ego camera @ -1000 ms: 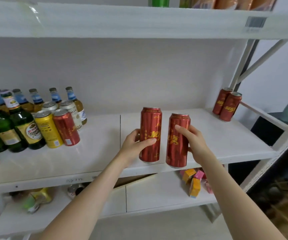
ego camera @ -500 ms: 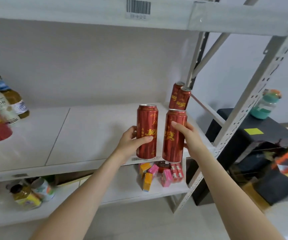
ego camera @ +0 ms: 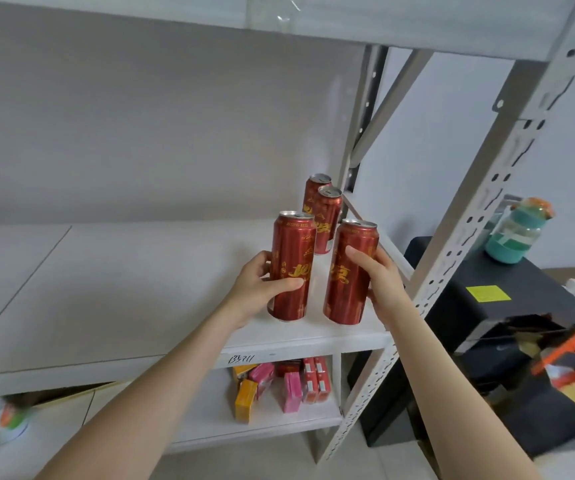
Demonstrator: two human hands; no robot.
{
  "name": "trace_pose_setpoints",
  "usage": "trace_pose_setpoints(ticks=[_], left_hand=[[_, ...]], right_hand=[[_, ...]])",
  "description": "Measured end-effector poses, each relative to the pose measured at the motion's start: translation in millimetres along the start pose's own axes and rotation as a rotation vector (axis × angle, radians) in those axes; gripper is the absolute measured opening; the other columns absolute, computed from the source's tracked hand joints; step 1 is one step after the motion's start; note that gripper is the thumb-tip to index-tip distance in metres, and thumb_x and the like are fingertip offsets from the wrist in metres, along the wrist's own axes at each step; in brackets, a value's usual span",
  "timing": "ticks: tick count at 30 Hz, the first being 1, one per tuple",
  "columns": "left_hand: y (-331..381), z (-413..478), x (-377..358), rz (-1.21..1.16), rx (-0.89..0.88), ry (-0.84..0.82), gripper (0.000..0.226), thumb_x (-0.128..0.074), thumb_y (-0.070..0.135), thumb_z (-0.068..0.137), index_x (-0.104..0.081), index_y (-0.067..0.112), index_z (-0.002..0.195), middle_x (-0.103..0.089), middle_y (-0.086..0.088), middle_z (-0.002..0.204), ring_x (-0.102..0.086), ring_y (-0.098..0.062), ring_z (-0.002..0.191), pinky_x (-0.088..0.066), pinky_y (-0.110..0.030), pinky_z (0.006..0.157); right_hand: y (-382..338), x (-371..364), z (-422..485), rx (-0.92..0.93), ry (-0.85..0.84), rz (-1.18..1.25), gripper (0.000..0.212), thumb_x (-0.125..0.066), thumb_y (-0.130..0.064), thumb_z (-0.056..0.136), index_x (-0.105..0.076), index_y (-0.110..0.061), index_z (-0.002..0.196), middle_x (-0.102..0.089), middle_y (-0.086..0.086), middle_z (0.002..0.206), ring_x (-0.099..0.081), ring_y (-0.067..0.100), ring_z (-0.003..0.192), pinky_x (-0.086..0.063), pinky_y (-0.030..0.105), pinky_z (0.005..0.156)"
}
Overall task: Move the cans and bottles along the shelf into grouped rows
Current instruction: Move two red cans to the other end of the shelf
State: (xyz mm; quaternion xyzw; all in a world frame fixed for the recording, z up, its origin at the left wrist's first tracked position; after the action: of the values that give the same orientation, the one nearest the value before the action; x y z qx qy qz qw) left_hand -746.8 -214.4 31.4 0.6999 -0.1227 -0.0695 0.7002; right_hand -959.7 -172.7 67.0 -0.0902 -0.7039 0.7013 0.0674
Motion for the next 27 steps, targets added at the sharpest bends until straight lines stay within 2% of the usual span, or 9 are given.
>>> trace_pose_setpoints(ticks=[4, 6, 9, 12, 16, 21, 24, 27], left_hand=[[-9.8, 30.3, -5.3, -0.007, -0.011, 0.055, 0.052, -0.088, 0.020, 0.069, -0.060, 0.025, 0.114, -0.070, -0.001, 0.113, -0.067, -0.021, 0.107, -0.054, -0.039, 0.090], [-14.5, 43.1, -6.0, -0.017, -0.023, 0.078, 0.053, -0.088, 0.015, 0.068, -0.061, 0.024, 0.113, -0.071, -0.001, 0.111, -0.068, -0.020, 0.104, -0.054, -0.036, 0.088], [-21.7, 57.1, -6.0, -0.003, -0.034, 0.101, 0.058, -0.089, 0.018, 0.066, -0.061, 0.023, 0.116, -0.071, 0.002, 0.112, -0.068, -0.016, 0.103, -0.054, -0.032, 0.087], [-28.4, 67.2, -3.9, 0.001, -0.063, 0.108, 0.067, -0.090, 0.030, 0.054, -0.062, 0.023, 0.115, -0.072, 0.003, 0.110, -0.070, -0.014, 0.101, -0.056, -0.029, 0.083], [-39.5, 79.9, -3.2, 0.001, -0.082, 0.100, 0.064, -0.088, 0.021, 0.060, -0.061, 0.018, 0.118, -0.072, 0.000, 0.113, -0.070, -0.015, 0.103, -0.056, -0.024, 0.082], [-48.7, 93.1, -3.8, -0.013, -0.094, 0.101, 0.066, -0.089, 0.021, 0.058, -0.061, 0.019, 0.118, -0.073, 0.001, 0.114, -0.069, -0.014, 0.105, -0.054, -0.029, 0.088], [-49.3, 100.5, -5.3, -0.030, -0.111, 0.091, 0.073, -0.090, 0.028, 0.052, -0.060, 0.020, 0.118, -0.073, 0.002, 0.114, -0.069, -0.015, 0.107, -0.054, -0.028, 0.088], [-50.6, 106.0, -6.2, -0.026, -0.127, 0.093, 0.074, -0.090, 0.029, 0.052, -0.060, 0.019, 0.119, -0.072, 0.000, 0.115, -0.068, -0.017, 0.108, -0.054, -0.032, 0.092]], right_hand=[[6.1, 3.7, 37.4, 0.026, -0.038, 0.029, 0.046, -0.079, -0.040, 0.074, -0.063, -0.034, 0.116, -0.073, -0.010, 0.109, -0.068, 0.011, 0.100, -0.050, 0.025, 0.074], [11.5, 3.4, 56.4, 0.048, -0.043, 0.032, 0.047, -0.082, -0.041, 0.070, -0.064, -0.036, 0.114, -0.074, -0.012, 0.108, -0.070, 0.011, 0.100, -0.052, 0.024, 0.075], [21.1, 1.1, 83.0, 0.095, -0.063, 0.054, 0.044, -0.082, -0.029, 0.078, -0.064, -0.032, 0.118, -0.074, -0.009, 0.110, -0.070, 0.012, 0.103, -0.056, 0.034, 0.085], [30.1, -2.9, 102.4, 0.118, -0.075, 0.067, 0.048, -0.081, -0.023, 0.079, -0.062, -0.025, 0.123, -0.074, -0.005, 0.112, -0.070, 0.014, 0.104, -0.056, 0.039, 0.092], [42.0, -6.3, 122.5, 0.112, -0.048, 0.049, 0.053, -0.085, -0.029, 0.074, -0.060, -0.032, 0.120, -0.071, -0.008, 0.116, -0.067, 0.015, 0.108, -0.054, 0.043, 0.097], [47.7, -5.9, 138.3, 0.132, -0.045, 0.037, 0.077, -0.088, -0.045, 0.057, -0.059, -0.029, 0.128, -0.070, -0.006, 0.119, -0.066, 0.018, 0.112, -0.053, 0.049, 0.098], [48.9, -4.9, 144.7, 0.141, -0.039, 0.041, 0.078, -0.088, -0.045, 0.057, -0.059, -0.031, 0.128, -0.070, -0.008, 0.119, -0.065, 0.018, 0.113, -0.053, 0.050, 0.099], [49.5, -4.3, 149.9, 0.152, -0.051, 0.048, 0.074, -0.088, -0.041, 0.059, -0.060, -0.031, 0.127, -0.070, -0.007, 0.118, -0.066, 0.019, 0.112, -0.053, 0.051, 0.098]])
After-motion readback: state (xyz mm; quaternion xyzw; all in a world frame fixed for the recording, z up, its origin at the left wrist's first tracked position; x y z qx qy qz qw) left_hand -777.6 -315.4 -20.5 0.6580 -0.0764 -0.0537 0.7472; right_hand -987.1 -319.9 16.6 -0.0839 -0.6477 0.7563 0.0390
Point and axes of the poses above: each hand's wrist, its own z-axis towards the middle knuckle, its own x-axis out of the back of the hand, y = z × x, the point moved 9 cm from there along z, towards the middle knuckle
